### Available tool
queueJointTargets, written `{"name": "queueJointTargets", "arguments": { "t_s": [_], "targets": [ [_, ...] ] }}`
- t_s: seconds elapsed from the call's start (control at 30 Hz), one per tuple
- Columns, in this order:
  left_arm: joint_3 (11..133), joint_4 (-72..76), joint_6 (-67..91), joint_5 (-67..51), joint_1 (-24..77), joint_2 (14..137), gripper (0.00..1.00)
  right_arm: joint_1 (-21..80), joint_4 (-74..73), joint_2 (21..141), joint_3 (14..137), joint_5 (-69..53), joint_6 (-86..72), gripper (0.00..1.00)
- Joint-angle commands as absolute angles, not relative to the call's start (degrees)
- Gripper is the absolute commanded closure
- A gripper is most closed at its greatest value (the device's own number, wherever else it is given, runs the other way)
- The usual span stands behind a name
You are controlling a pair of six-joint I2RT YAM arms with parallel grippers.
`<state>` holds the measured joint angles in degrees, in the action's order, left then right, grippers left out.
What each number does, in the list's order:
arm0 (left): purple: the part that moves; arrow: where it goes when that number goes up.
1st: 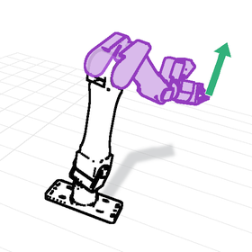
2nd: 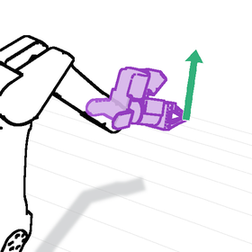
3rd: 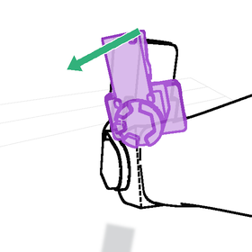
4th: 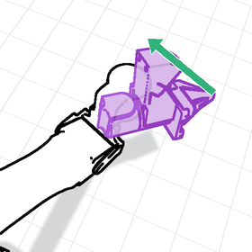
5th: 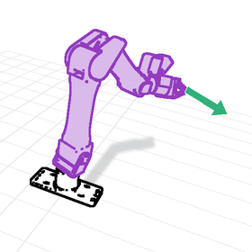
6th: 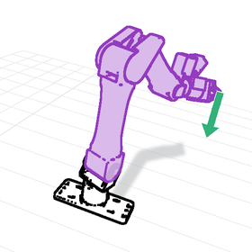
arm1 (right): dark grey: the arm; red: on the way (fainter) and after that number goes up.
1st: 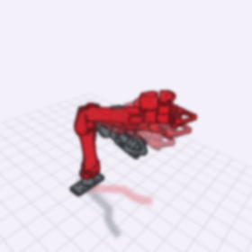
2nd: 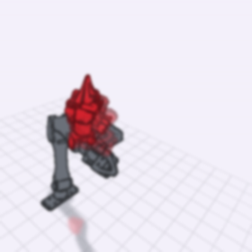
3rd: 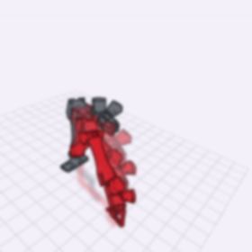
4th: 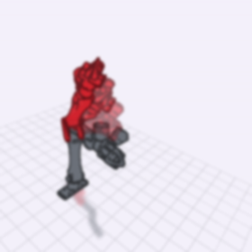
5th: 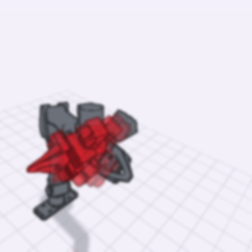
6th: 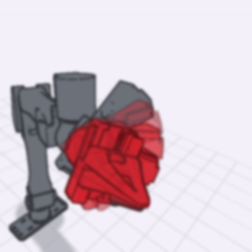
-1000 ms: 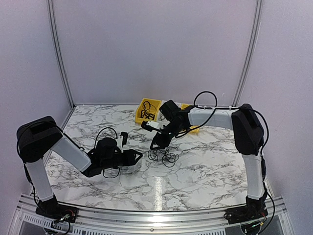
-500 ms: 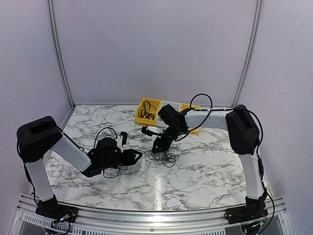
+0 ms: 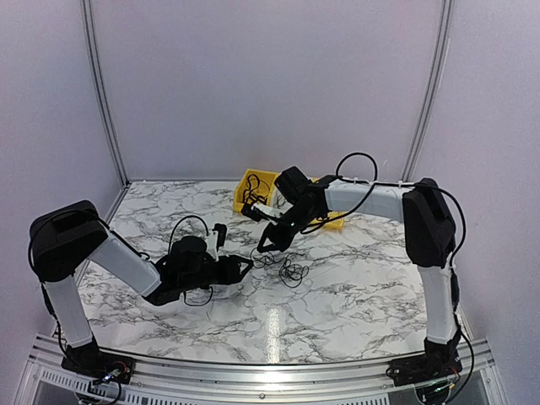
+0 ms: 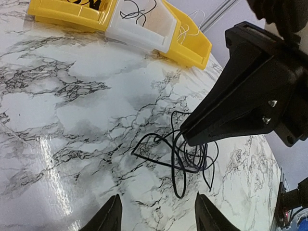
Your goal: Untangle the cables
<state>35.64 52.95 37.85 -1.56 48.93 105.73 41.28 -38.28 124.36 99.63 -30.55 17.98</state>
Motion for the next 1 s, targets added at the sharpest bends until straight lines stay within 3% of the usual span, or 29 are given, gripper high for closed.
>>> {"name": "queueJointTargets", "arguments": {
  "t_s": [0.0, 0.4, 0.63, 0.77, 0.97],
  "targets": [
    [37.7, 55.5, 36.9, 3.5, 49.2, 105.6, 0.47, 41.7, -39.2, 120.9, 103.9, -35.1, 15.7, 1.00],
    [44.9, 60.8, 39.3, 7.9, 48.6, 112.1, 0.50, 41.9, -40.2, 120.2, 105.6, -38.2, 14.9, 1.00],
    [48.6, 62.1, 43.6, 11.4, 47.9, 118.8, 0.58, 41.8, -45.5, 119.1, 113.8, -44.5, 16.1, 1.00],
    [49.9, 64.7, 45.3, 12.1, 47.6, 121.9, 0.70, 41.7, -48.9, 116.9, 120.3, -49.0, 18.5, 1.00],
    [51.6, 65.8, 47.0, 11.6, 47.3, 125.3, 0.74, 41.7, -49.2, 110.3, 123.3, -55.5, 22.1, 1.00]
  ]
}}
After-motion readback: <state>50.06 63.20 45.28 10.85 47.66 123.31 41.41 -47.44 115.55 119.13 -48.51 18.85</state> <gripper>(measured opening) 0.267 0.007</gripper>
